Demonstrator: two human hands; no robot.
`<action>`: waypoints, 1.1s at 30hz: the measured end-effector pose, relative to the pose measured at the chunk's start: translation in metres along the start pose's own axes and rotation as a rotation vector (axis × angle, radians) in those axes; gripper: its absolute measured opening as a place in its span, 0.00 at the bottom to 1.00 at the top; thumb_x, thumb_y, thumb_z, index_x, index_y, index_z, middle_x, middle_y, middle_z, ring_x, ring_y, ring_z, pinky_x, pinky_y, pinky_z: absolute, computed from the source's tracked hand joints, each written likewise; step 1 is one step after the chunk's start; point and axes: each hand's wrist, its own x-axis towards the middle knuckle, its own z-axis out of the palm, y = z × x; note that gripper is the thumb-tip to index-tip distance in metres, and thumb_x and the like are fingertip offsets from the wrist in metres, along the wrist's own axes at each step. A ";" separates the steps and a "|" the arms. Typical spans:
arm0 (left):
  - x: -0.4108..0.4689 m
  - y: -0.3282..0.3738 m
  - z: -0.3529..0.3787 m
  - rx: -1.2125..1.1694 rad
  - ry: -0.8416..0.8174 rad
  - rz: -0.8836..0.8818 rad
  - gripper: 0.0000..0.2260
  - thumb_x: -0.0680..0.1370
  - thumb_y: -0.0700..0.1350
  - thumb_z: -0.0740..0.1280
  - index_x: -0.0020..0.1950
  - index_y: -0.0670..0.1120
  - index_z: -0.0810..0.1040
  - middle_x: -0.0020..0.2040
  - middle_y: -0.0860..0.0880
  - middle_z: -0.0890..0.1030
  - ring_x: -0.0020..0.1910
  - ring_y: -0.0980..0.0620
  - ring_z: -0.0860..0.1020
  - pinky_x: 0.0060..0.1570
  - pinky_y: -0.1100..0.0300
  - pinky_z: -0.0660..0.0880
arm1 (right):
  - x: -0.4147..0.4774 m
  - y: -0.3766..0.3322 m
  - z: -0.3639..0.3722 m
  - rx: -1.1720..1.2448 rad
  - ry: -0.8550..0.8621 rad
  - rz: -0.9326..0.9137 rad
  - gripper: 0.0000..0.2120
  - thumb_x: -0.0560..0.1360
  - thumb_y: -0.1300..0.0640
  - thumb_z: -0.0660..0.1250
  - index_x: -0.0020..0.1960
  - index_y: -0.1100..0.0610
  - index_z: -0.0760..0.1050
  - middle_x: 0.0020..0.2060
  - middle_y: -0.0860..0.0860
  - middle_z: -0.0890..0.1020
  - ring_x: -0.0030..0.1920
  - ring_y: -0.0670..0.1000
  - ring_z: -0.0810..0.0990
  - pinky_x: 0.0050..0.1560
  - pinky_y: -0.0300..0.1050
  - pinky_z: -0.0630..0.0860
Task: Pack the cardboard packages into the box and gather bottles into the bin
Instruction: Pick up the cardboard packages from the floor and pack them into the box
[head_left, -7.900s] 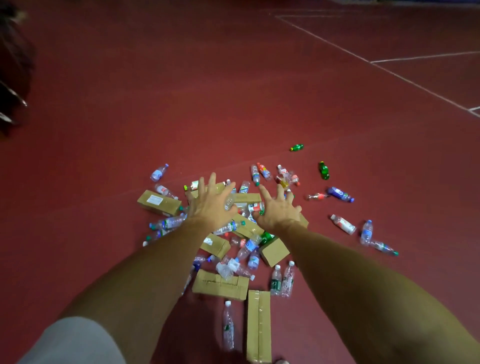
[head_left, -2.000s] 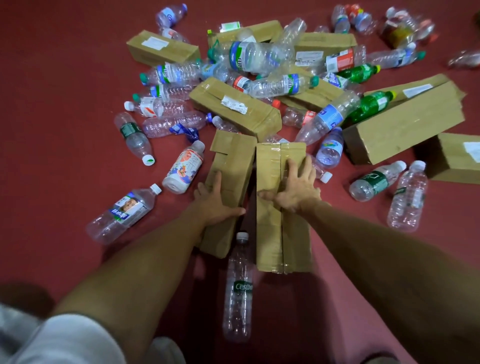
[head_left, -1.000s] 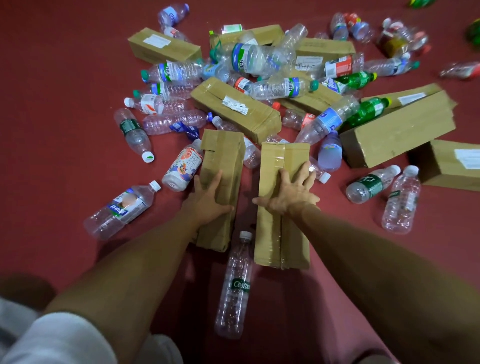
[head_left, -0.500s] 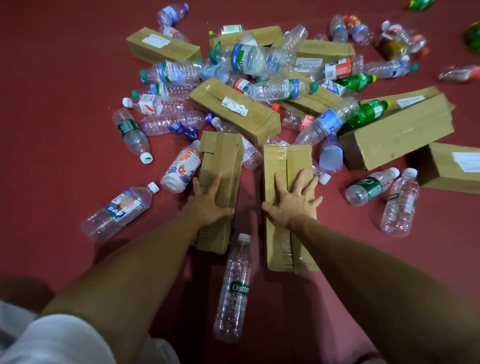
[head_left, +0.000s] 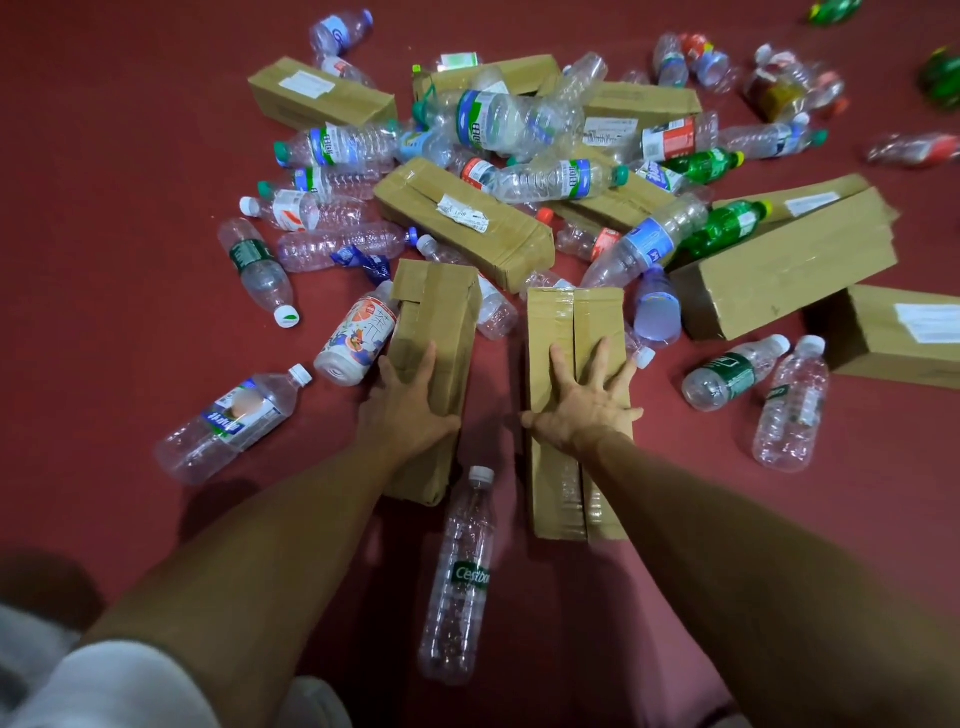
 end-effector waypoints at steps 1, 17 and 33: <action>-0.001 0.002 0.002 0.003 0.007 -0.001 0.48 0.72 0.62 0.70 0.79 0.64 0.39 0.79 0.35 0.42 0.71 0.30 0.64 0.68 0.42 0.64 | 0.000 0.003 0.001 0.005 0.005 0.007 0.51 0.68 0.26 0.66 0.79 0.36 0.37 0.78 0.53 0.30 0.76 0.69 0.32 0.68 0.77 0.59; 0.001 0.032 -0.011 0.061 0.066 0.070 0.44 0.73 0.61 0.68 0.79 0.65 0.41 0.77 0.37 0.49 0.69 0.33 0.65 0.64 0.41 0.67 | 0.013 0.016 -0.012 -0.005 0.092 -0.082 0.45 0.72 0.30 0.64 0.79 0.36 0.40 0.79 0.54 0.35 0.77 0.68 0.38 0.69 0.70 0.59; -0.073 0.095 -0.242 -0.045 0.202 0.077 0.40 0.73 0.59 0.68 0.80 0.61 0.50 0.74 0.37 0.57 0.69 0.32 0.66 0.67 0.43 0.68 | -0.067 -0.049 -0.247 0.010 0.127 -0.216 0.42 0.75 0.32 0.61 0.80 0.38 0.41 0.80 0.56 0.38 0.77 0.70 0.40 0.70 0.73 0.56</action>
